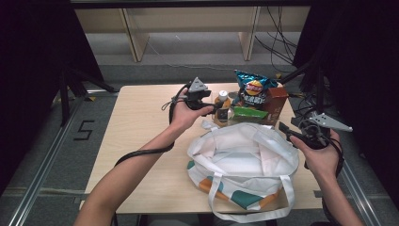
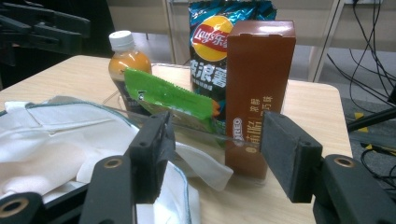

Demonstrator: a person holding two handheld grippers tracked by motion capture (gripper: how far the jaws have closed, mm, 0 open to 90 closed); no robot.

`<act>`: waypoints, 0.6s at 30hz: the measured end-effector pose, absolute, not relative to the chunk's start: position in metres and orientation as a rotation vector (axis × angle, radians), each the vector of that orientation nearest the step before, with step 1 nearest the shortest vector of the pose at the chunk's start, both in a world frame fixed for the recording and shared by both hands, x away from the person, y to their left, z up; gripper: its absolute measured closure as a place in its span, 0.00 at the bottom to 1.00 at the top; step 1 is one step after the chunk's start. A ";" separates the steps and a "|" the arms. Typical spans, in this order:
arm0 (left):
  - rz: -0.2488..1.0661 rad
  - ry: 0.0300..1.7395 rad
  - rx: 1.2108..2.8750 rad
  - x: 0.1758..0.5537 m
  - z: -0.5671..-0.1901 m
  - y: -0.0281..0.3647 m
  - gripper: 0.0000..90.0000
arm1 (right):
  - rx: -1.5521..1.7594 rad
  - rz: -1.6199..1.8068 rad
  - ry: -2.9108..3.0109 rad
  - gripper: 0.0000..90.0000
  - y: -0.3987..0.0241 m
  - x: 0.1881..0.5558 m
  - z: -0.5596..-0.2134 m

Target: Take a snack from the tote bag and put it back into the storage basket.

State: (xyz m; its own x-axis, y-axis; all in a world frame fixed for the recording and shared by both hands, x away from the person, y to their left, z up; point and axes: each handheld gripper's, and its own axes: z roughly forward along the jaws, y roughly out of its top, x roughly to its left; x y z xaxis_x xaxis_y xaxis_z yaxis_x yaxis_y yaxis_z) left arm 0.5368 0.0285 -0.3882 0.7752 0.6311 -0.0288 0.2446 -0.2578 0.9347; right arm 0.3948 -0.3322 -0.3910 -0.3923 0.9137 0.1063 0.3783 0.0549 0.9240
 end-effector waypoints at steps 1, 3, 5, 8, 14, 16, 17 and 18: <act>0.422 0.669 1.833 0.532 -0.388 0.031 0.31 | 1.291 1.325 1.813 0.49 -0.332 0.395 -0.391; 0.422 0.667 1.833 0.530 -0.388 0.033 0.31 | 1.290 1.327 1.813 0.49 -0.332 0.395 -0.391; 0.423 0.665 1.838 0.522 -0.388 0.037 0.31 | 1.265 1.324 1.803 0.49 -0.333 0.395 -0.391; 0.424 0.663 1.846 0.514 -0.390 0.044 0.31 | 1.258 1.327 1.805 0.49 -0.334 0.396 -0.391; 0.417 0.652 1.853 0.501 -0.393 0.054 0.31 | 1.288 1.322 1.814 0.49 -0.333 0.395 -0.391; 0.412 0.657 1.854 0.495 -0.395 0.060 0.31 | 1.292 1.332 1.807 0.49 -0.332 0.395 -0.391; 0.413 0.655 1.853 0.493 -0.395 0.061 0.31 | 1.274 1.331 1.808 0.49 -0.332 0.396 -0.391; 0.413 0.655 1.853 0.493 -0.395 0.061 0.31 | 1.274 1.331 1.808 0.49 -0.332 0.396 -0.391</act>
State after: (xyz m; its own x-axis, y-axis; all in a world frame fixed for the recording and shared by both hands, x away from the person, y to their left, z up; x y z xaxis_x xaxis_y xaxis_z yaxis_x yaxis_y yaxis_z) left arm 0.4930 0.0614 -0.3950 0.7883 0.6148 -0.0250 0.2422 -0.2726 0.9311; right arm 0.3956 -0.3321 -0.3910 -0.3976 0.9123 0.0980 0.3644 0.0590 0.9294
